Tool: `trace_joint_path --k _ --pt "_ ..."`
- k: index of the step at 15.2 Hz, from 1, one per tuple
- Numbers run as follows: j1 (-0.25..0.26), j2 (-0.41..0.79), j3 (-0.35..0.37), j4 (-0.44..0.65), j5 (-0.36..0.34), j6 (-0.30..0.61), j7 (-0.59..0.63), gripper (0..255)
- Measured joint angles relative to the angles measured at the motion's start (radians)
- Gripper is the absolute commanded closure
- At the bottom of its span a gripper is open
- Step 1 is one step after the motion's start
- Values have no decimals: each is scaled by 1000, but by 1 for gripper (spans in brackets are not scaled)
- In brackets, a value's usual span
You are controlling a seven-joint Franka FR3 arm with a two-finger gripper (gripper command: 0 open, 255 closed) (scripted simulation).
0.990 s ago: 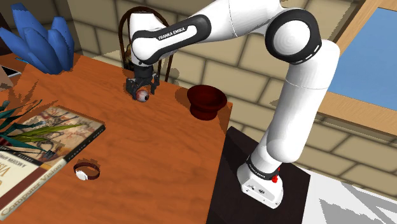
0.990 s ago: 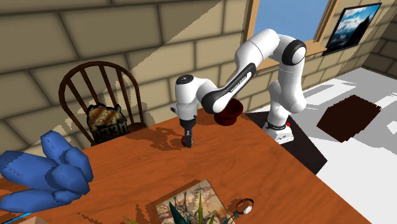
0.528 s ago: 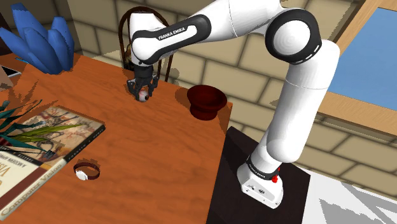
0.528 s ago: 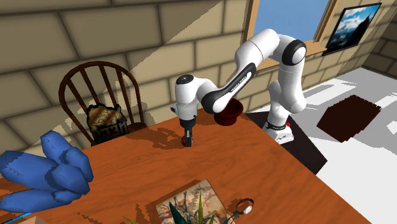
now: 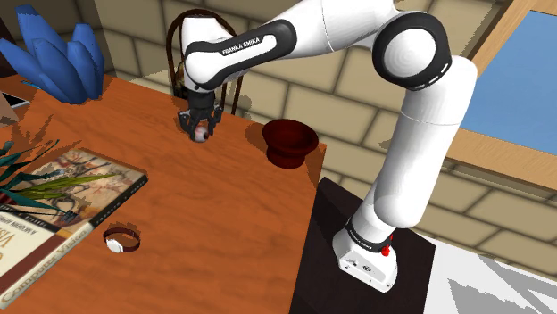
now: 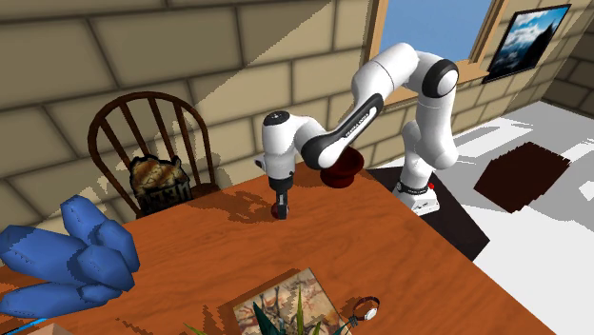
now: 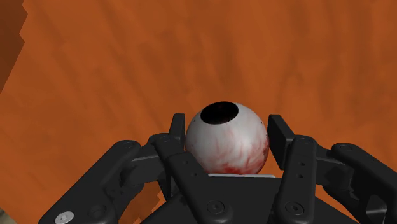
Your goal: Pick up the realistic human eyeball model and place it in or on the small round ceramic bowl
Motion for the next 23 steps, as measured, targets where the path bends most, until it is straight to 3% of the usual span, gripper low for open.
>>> trace_joint_path --k 23 --pt "-2 -64 2 220 9 -283 4 255"
